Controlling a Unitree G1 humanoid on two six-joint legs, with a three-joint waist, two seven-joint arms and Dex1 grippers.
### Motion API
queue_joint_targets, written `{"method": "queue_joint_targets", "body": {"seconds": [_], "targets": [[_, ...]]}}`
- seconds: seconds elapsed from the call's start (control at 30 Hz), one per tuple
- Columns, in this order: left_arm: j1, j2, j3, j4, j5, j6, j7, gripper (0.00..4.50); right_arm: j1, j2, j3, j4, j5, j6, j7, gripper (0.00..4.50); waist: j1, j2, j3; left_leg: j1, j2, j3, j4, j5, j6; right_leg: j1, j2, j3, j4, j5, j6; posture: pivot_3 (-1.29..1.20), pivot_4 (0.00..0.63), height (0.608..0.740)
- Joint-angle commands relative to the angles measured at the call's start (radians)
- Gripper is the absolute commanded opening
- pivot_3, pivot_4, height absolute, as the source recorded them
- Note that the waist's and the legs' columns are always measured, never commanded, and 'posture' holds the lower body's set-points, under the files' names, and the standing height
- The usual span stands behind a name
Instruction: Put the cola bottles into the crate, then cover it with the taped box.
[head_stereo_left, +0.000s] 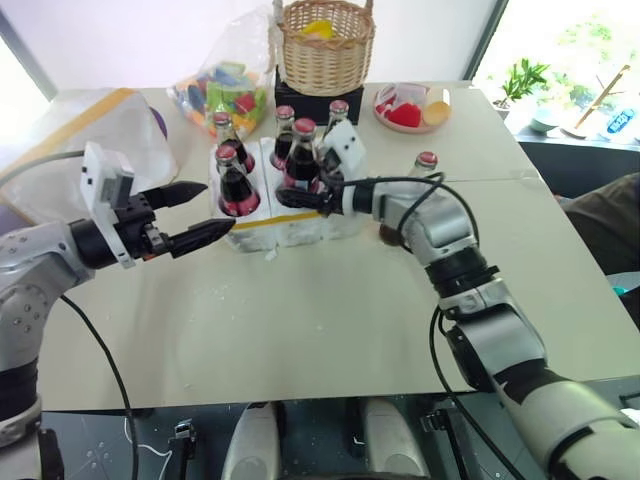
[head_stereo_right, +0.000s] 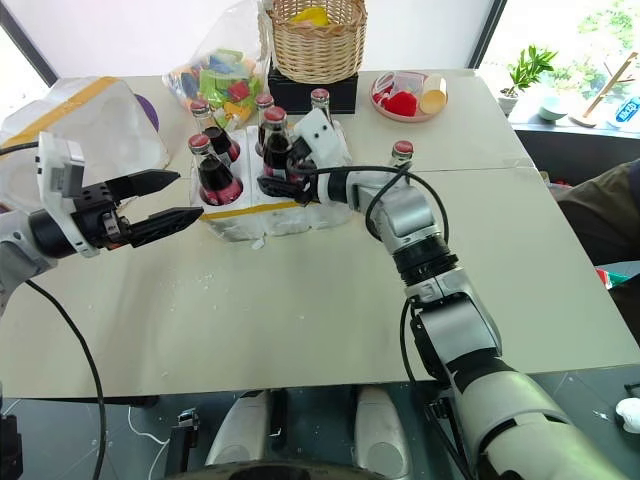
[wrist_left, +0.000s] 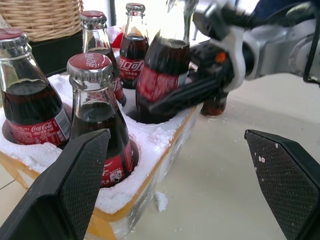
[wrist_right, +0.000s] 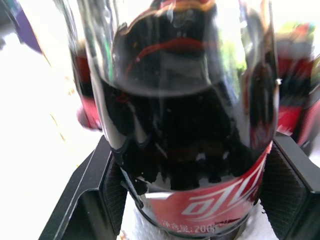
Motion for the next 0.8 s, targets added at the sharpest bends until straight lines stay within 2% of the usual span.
{"method": "queue_joint_targets", "body": {"seconds": [0.03,0.07,0.23,0.33,0.53,0.63,0.8], "targets": [[-0.036,0.009,0.004,-0.005,0.01,-0.031,0.004,4.5,-0.024,0.023,-0.007,0.015,-0.037,-0.034,0.008,4.21,-0.001,0.0,0.0,0.0,0.0,0.0,0.0,0.0,0.0,0.0,0.0,0.0,0.0,0.0,0.0,0.0,0.15,0.74],[-0.043,0.007,-0.001,-0.003,0.011,-0.032,0.004,4.5,-0.021,0.025,-0.013,0.008,-0.041,-0.037,0.004,4.45,-0.001,0.0,0.0,0.0,0.0,0.0,0.0,0.0,-0.001,0.0,0.0,0.0,0.001,0.0,0.0,0.0,0.15,0.74],[-0.071,0.0,-0.027,0.012,0.02,-0.041,-0.005,4.5,0.067,-0.019,-0.112,-0.252,0.031,0.066,-0.029,4.45,0.004,0.0,0.0,0.001,0.0,-0.001,0.0,0.002,-0.003,0.0,0.0,0.0,0.001,0.0,0.0,0.0,0.15,0.74],[-0.087,-0.005,-0.049,0.037,0.031,-0.054,-0.018,4.5,0.247,-0.097,-0.215,-0.615,0.137,0.275,-0.086,4.45,0.01,0.0,0.0,0.0,0.0,-0.001,0.0,0.002,-0.003,0.0,0.0,-0.001,0.001,0.0,0.0,0.0,0.15,0.74],[-0.122,-0.012,-0.094,0.095,0.059,-0.085,-0.056,4.5,0.534,-0.2,-0.34,-1.045,0.315,0.589,-0.175,4.45,0.017,0.0,0.0,0.001,0.0,-0.001,0.0,0.001,-0.003,0.0,0.0,-0.001,0.001,-0.002,-0.003,0.0,0.15,0.74],[-0.16,-0.018,-0.122,0.134,0.077,-0.104,-0.076,4.5,0.663,-0.237,-0.431,-1.125,0.336,0.665,-0.236,4.45,0.019,-0.001,0.0,0.002,0.0,-0.001,0.0,0.002,-0.003,0.001,0.0,-0.001,0.001,-0.003,-0.005,0.0,0.15,0.74],[-0.206,-0.03,-0.153,0.169,0.095,-0.119,-0.103,4.5,0.764,-0.265,-0.555,-1.085,0.265,0.623,-0.341,4.45,0.023,-0.001,0.0,0.002,0.0,0.0,0.001,0.002,-0.003,0.001,0.0,0.0,0.0,-0.003,-0.005,0.0,0.15,0.74]]}}
